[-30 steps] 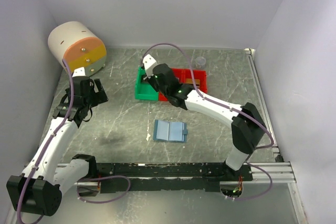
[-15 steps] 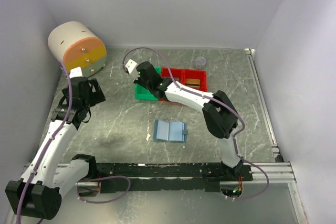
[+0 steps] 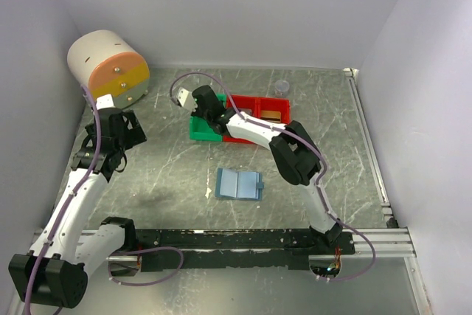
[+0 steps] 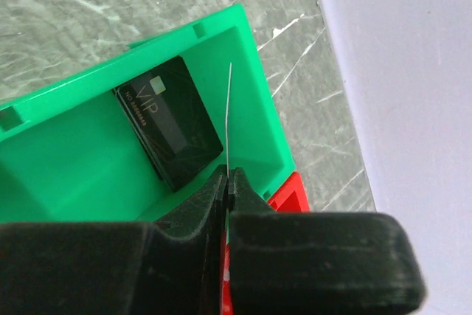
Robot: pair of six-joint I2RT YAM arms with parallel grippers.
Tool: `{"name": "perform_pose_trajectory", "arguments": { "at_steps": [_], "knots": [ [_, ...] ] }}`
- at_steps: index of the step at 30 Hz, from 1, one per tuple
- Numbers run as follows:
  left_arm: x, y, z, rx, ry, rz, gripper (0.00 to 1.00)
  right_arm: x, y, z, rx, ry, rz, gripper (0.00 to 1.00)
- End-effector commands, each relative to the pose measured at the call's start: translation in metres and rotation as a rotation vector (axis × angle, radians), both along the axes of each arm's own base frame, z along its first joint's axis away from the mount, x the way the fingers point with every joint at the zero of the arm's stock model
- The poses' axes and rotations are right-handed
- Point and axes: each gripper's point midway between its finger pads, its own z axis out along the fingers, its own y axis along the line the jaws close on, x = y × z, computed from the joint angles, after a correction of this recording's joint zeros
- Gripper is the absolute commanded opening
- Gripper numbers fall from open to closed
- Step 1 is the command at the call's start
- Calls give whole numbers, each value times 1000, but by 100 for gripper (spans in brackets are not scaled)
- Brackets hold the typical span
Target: Take the credit cards out of the card holder
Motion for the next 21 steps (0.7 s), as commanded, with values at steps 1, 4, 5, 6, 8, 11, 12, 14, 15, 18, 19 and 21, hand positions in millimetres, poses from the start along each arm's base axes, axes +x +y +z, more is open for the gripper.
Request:
{"name": "perform_pose_trajectory", "arguments": {
  "at_steps": [1, 4, 5, 6, 8, 11, 12, 14, 15, 18, 19, 21],
  "knots": [
    [2, 7, 6, 10, -18, 21, 97, 15, 5, 6, -39, -62, 35, 0],
    [2, 8, 7, 3, -22, 20, 96, 15, 7, 0, -45, -51, 47, 0],
    [2, 7, 6, 1, -22, 18, 96, 14, 7, -2, -49, -46, 53, 0],
    [3, 8, 6, 0, -23, 17, 96, 14, 8, -6, -54, -43, 58, 0],
    [3, 7, 6, -4, -22, 14, 96, 15, 7, -12, -77, -42, 64, 0],
    [3, 9, 6, -8, -22, 18, 96, 18, 5, -20, -91, -55, 56, 0],
    [3, 9, 6, -9, -23, 19, 96, 17, 6, -23, -97, -54, 59, 0],
    [3, 9, 7, -12, -24, 19, 96, 19, 6, -27, -104, -51, 57, 0],
    [3, 9, 6, -12, -23, 19, 96, 20, 6, -30, -115, -50, 53, 0],
    [3, 10, 7, -13, -26, 19, 95, 24, 5, -34, -122, -59, 36, 1],
    [3, 9, 7, -13, -25, 17, 95, 24, 6, -36, -115, -55, 30, 2],
    [3, 9, 7, -15, -27, 15, 95, 24, 7, -37, -104, -44, 27, 2]
  ]
}}
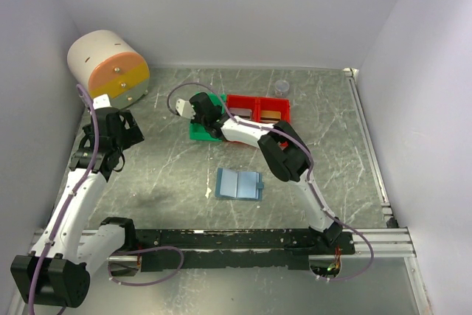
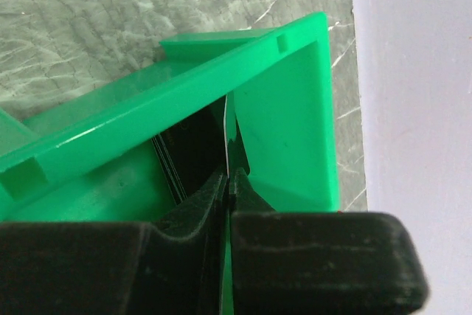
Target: Take the credit cards out of the card holder
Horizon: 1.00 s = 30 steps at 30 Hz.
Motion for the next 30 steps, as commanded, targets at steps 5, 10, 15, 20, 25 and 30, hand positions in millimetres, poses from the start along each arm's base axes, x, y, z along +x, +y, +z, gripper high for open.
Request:
{"name": "perform_pose_trajectory", "arguments": {
  "at_steps": [5, 10, 15, 20, 25, 30],
  "knots": [
    [3, 0, 7, -7, -28, -13, 95, 8, -1, 1, 10, -21, -35, 6],
    [4, -1, 7, -10, -28, -20, 95, 4, -2, -2, 11, 8, -34, 16],
    [4, -1, 5, -12, -20, -22, 95, 3, 0, 1, 36, 28, -31, 24],
    [5, -2, 4, -14, -18, -26, 95, -1, 5, 2, 65, 63, -25, 33],
    [5, -3, 4, -15, -16, -30, 94, 1, 3, 5, 81, 63, -40, 38],
    [5, -3, 4, -16, -16, -33, 94, 5, 1, 13, 118, 52, -64, 40]
  ]
}}
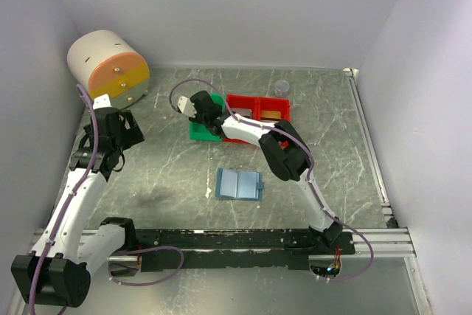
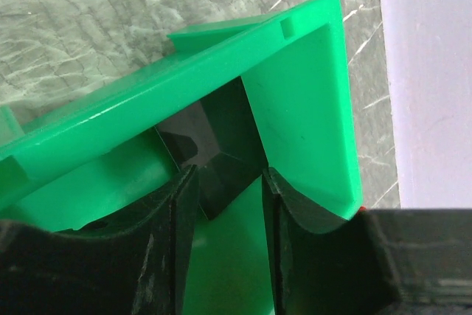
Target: Take the credit cards out of the card holder
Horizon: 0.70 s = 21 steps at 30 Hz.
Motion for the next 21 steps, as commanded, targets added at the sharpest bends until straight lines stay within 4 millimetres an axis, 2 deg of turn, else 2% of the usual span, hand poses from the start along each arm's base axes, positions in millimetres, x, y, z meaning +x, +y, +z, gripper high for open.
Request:
{"name": "perform_pose_trajectory", "arguments": {
  "at_steps": [1, 5, 8, 10, 11, 12, 14, 15, 18, 21],
  "knots": [
    [5, 0, 5, 1, -20, -14, 94, 8, 4, 27, 85, -23, -31, 40],
    [5, 0, 3, 0, -13, -18, 94, 7, 14, 63, 228, -25, -47, 43],
    [6, -2, 2, -6, -10, -30, 94, 1, 18, 110, 392, -33, -90, 44],
    [7, -5, 1, -11, -6, -42, 94, -10, 13, 138, 535, -24, -144, 47],
    [8, -7, -1, -16, -4, -53, 94, -20, 5, 132, 571, 2, -175, 50],
    [8, -9, -2, -22, -2, -67, 94, -31, -5, 147, 634, -1, -198, 52],
    [11, -17, -6, -38, 3, -110, 94, -53, -30, 150, 748, 18, -280, 53],
    [12, -21, -8, -47, 8, -138, 93, -66, -41, 162, 814, 29, -295, 53],
    [14, -36, -14, -91, 32, -210, 93, -99, -72, 144, 934, 129, -391, 55],
    [16, -48, -19, -102, 52, -291, 93, -132, -93, 126, 1012, 261, -480, 56]
  ]
}}
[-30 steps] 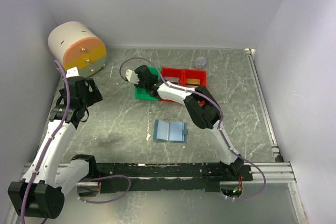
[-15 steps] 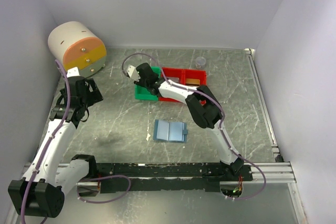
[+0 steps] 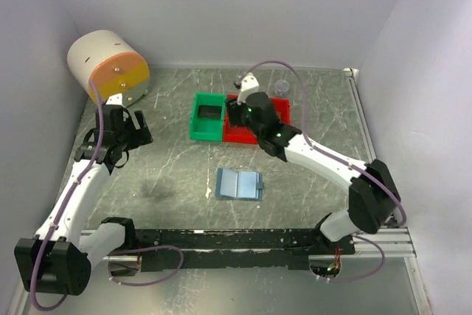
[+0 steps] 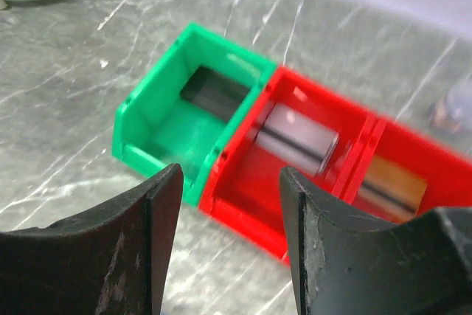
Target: Take the credit cards out of the card holder
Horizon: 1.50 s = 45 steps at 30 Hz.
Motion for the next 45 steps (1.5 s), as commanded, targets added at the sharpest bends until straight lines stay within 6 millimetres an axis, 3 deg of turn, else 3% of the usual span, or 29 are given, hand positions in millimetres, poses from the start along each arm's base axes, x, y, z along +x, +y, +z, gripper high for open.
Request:
{"name": "perform_pose_trajectory", "arguments": {
  "at_steps": [1, 5, 8, 9, 11, 16, 19, 23, 30, 41, 45],
  "knots": [
    [6, -25, -4, -60, 0, -156, 93, -45, -23, -55, 209, 286, -98, 56],
    [0, -53, -7, -165, 7, -275, 91, -97, -29, -85, 323, 522, -81, 57],
    [-8, -87, -4, -323, 12, -370, 87, -140, -27, -111, 431, 692, -38, 56],
    [-11, -99, -3, -363, 15, -405, 86, -147, -23, -109, 481, 717, -17, 55],
    [-16, -127, 0, -413, 27, -467, 85, -165, -29, -128, 529, 790, -42, 53],
    [-36, -201, -11, -404, 113, -613, 81, -176, -47, -154, 504, 852, -136, 50],
    [-49, -228, -30, -400, 189, -653, 76, -180, -59, -167, 444, 880, -197, 48],
    [-70, -262, -47, -460, 277, -727, 73, -181, -69, -170, 442, 868, -245, 48],
    [-94, -294, -78, -428, 392, -769, 63, -187, -72, -177, 456, 897, -242, 48],
    [-95, -297, -107, -337, 447, -696, 56, -194, -81, -191, 421, 937, -274, 49],
    [-100, -308, -109, -333, 448, -723, 45, -197, -82, -198, 415, 957, -280, 49]
  ]
}}
